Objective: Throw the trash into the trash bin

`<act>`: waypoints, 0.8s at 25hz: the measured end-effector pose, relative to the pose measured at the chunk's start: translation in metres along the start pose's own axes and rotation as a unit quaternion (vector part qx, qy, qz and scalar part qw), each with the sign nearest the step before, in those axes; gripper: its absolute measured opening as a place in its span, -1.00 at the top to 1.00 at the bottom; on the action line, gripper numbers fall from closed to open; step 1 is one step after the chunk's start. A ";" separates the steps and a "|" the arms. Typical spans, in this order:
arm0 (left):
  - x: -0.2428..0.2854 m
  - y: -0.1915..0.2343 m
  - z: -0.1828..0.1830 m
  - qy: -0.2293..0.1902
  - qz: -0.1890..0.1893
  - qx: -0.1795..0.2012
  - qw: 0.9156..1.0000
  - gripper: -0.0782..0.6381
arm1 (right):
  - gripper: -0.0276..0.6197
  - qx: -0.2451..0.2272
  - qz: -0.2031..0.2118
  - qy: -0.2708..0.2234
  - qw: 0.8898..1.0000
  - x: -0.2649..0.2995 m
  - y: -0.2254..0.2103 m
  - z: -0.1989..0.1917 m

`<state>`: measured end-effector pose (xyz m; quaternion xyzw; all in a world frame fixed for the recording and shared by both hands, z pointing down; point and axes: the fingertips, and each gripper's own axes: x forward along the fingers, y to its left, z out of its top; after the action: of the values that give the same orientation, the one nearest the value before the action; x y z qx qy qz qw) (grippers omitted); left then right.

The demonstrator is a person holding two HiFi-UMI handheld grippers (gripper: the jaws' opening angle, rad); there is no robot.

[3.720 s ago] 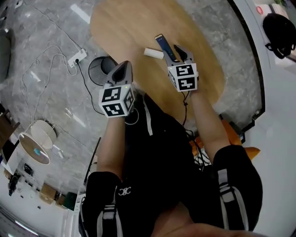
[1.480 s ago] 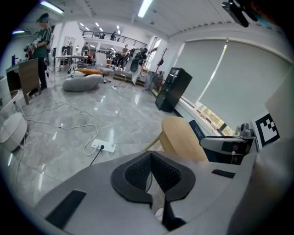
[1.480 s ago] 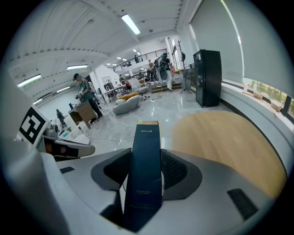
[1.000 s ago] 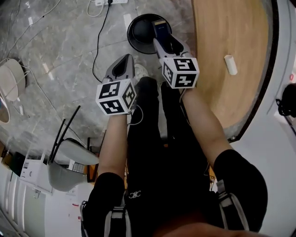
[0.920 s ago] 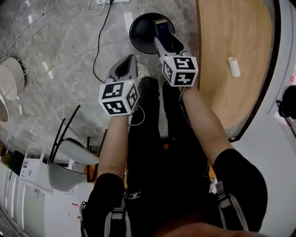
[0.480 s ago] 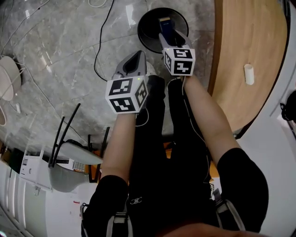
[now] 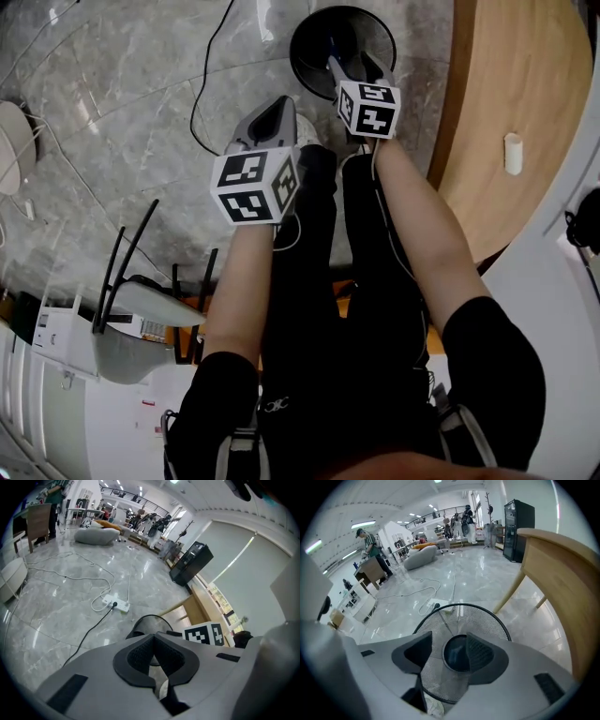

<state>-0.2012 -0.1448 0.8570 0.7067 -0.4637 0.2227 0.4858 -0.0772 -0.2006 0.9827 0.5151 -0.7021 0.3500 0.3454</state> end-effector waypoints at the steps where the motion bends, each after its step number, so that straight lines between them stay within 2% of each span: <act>1: -0.003 -0.001 0.002 -0.002 0.000 -0.001 1.000 0.75 | 0.31 -0.007 -0.010 -0.002 1.000 -0.010 0.001 0.004; 2: -0.007 -0.003 0.006 -0.005 0.001 -0.001 1.000 0.75 | 0.78 -0.020 -0.023 -0.006 1.000 -0.022 0.002 0.008; 3: -0.009 -0.006 0.010 -0.008 0.001 0.000 1.000 0.74 | 0.87 -0.032 -0.032 -0.015 0.999 -0.035 0.004 0.015; 10: -0.030 -0.039 0.049 -0.045 0.000 0.023 0.999 0.75 | 0.87 -0.041 0.010 -0.109 0.993 -0.125 0.033 0.081; 15: -0.049 -0.071 0.070 -0.071 0.006 0.047 0.996 0.75 | 0.87 -0.079 0.035 -0.205 0.975 -0.201 0.041 0.141; 20: -0.077 -0.116 0.092 -0.097 0.006 0.059 0.994 0.75 | 0.87 -0.045 0.031 -0.254 0.966 -0.274 0.014 0.185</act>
<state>-0.1491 -0.1818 0.7028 0.7495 -0.4991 0.1833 0.3944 -0.0501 -0.2219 0.6537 0.5490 -0.7974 0.1863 0.1676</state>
